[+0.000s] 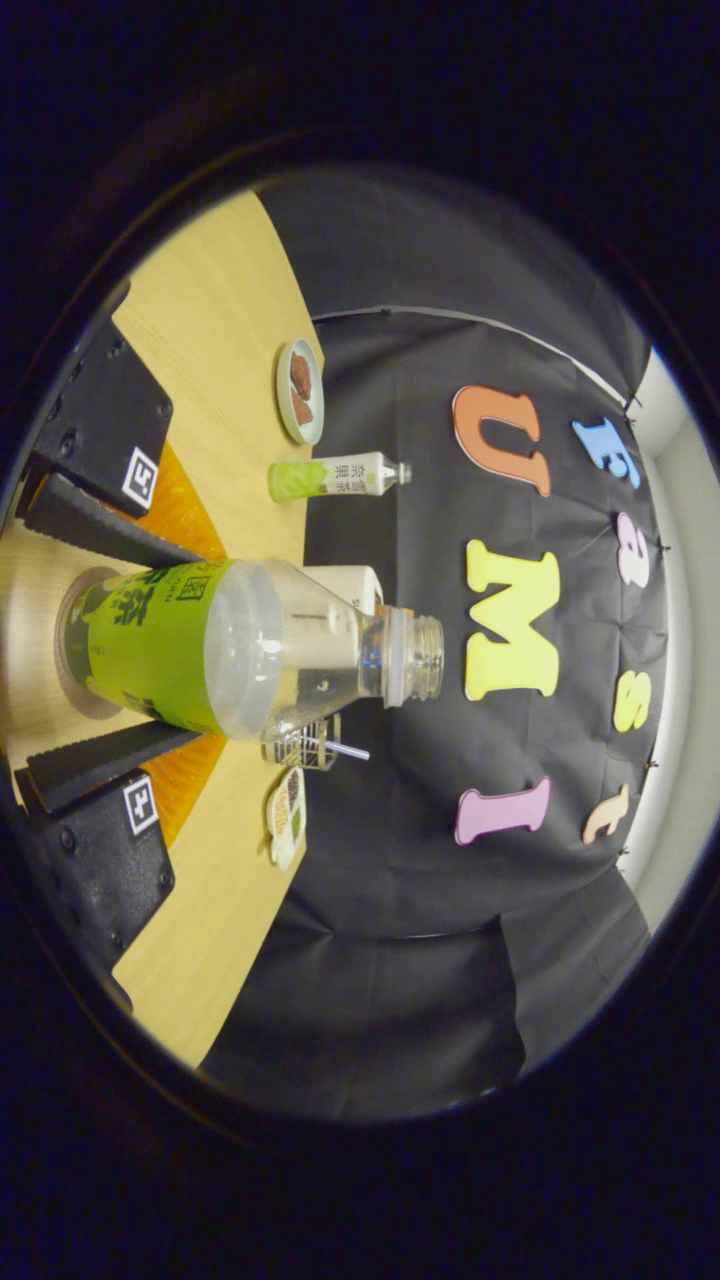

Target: Take the bottle from table, then pour the juice into the cup, finally place the bottle on the coaster

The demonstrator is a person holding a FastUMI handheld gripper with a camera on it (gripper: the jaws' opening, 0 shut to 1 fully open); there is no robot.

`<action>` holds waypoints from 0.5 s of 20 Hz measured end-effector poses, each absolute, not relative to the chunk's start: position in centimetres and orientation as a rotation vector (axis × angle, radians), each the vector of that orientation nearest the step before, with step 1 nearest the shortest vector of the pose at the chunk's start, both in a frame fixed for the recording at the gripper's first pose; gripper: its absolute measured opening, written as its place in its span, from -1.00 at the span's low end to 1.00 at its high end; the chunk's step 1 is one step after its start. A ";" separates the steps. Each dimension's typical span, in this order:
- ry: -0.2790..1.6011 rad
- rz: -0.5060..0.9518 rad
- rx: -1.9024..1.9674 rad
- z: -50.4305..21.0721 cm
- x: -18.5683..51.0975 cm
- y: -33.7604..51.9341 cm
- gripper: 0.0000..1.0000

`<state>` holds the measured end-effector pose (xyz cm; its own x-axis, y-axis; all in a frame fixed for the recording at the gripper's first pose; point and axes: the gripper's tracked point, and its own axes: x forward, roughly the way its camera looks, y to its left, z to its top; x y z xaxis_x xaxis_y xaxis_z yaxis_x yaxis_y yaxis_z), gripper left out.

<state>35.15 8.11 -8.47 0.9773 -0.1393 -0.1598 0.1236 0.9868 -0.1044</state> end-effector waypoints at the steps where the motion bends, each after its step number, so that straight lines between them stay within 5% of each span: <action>1: 0.170 -0.130 -0.111 -8.7 35.2 8.3 0.64; 8: 0.228 -0.134 -0.106 -10.0 35.4 8.1 0.68; 10: 0.235 -0.132 -0.085 -10.1 35.3 7.7 0.92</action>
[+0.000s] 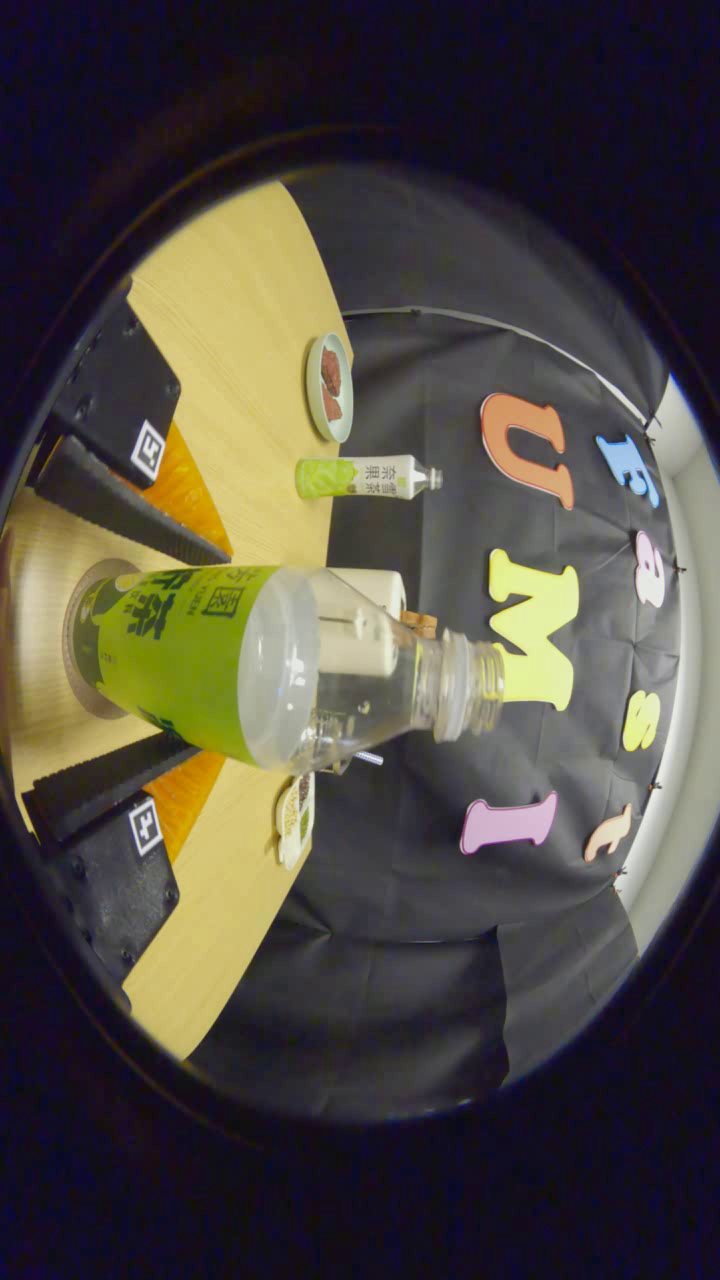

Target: Take the bottle from table, then pour the juice into the cup, finally place the bottle on the coaster

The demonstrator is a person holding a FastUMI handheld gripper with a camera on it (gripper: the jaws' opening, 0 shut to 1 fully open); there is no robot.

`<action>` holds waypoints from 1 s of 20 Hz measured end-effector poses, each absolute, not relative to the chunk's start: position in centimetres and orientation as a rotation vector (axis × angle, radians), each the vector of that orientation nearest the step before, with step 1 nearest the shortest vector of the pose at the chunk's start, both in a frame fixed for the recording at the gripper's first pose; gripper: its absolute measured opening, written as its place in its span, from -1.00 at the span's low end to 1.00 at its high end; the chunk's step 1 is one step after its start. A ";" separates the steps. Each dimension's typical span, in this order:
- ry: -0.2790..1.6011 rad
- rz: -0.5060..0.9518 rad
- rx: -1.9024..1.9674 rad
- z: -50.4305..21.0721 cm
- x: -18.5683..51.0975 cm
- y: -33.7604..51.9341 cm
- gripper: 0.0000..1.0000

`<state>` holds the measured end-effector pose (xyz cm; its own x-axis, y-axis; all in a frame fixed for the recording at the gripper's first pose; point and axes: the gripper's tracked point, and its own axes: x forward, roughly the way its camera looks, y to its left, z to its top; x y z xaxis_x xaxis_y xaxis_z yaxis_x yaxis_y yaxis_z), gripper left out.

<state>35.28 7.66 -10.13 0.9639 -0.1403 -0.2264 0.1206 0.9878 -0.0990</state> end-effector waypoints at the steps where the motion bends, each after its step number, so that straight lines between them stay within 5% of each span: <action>1: 0.231 -0.130 -0.073 -9.8 34.9 7.7 1.00; 20: 0.123 -0.102 0.035 5.9 17.8 6.2 1.00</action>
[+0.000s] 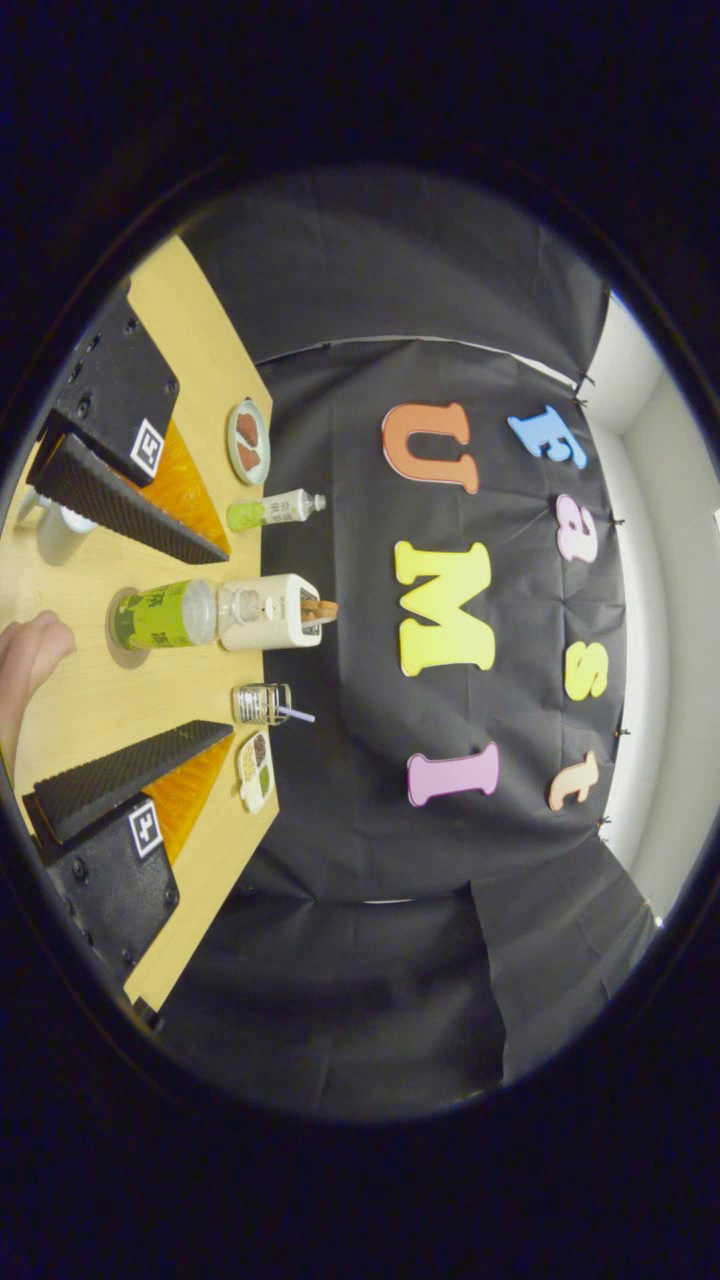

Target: Take the bottle from table, then pour the juice into the cup, finally place the bottle on the coaster

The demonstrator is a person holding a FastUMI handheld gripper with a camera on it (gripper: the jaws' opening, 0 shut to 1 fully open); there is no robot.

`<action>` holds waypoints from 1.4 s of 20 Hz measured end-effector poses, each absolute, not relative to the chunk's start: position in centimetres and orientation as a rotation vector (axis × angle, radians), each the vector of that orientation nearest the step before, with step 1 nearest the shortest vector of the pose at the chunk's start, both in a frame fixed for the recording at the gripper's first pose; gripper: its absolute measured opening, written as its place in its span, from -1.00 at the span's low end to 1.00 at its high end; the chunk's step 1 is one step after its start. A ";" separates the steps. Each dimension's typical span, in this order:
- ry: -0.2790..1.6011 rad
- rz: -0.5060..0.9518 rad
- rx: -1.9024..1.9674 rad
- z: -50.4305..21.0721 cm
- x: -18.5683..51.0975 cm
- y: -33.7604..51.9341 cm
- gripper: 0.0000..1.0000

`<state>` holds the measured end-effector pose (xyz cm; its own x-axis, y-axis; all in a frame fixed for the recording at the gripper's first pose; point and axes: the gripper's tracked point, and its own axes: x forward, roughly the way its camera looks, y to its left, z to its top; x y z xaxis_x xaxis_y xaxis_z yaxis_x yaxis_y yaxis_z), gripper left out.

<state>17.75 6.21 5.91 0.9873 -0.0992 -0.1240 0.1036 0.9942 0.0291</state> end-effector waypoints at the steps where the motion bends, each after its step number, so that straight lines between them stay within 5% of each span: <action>1: 0.118 -0.112 0.025 6.9 16.6 5.6 1.00; 10: 0.039 -0.125 -0.087 11.0 5.4 3.5 1.00; 28: 0.089 -0.149 -0.041 2.1 -6.9 -0.7 1.00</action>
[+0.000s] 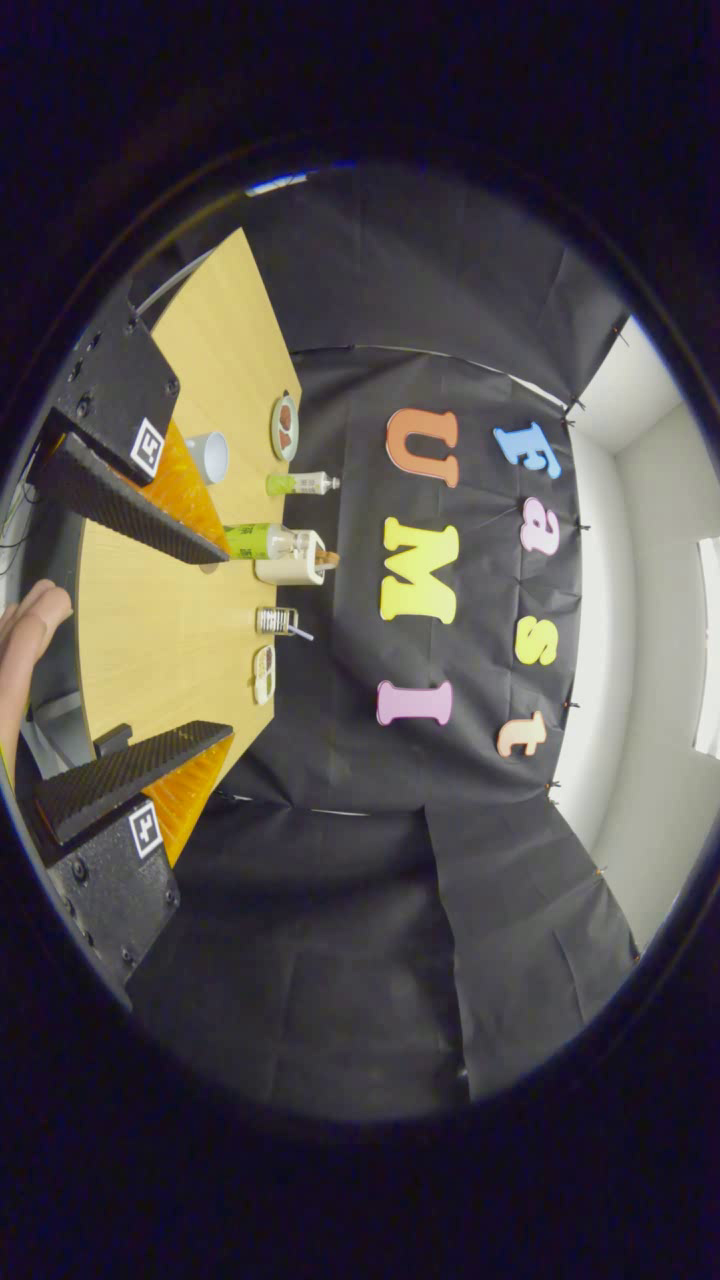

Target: Take the bottle from table, then pour the juice into the cup, finally place the bottle on the coaster

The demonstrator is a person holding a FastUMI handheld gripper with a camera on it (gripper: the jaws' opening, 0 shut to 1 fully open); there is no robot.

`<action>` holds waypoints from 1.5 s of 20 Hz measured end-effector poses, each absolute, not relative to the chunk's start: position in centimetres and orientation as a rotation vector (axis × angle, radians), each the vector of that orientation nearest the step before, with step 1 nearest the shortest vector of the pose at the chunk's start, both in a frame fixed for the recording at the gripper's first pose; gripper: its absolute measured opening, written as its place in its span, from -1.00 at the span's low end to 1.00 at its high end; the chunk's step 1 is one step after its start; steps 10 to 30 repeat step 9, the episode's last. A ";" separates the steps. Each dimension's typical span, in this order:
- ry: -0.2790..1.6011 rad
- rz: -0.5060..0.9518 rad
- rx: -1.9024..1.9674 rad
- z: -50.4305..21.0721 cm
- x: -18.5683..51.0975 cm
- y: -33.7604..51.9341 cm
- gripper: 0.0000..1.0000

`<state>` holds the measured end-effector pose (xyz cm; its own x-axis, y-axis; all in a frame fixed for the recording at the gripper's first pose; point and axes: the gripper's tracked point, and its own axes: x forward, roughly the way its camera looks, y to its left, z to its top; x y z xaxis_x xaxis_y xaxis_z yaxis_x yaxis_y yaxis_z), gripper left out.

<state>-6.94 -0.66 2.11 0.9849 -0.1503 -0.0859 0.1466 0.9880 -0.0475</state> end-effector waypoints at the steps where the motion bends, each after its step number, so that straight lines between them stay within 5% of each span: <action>1: 0.089 -0.116 -0.024 1.7 -7.2 -0.3 1.00; 30: 0.091 -0.083 -0.044 -0.1 -9.2 -2.9 1.00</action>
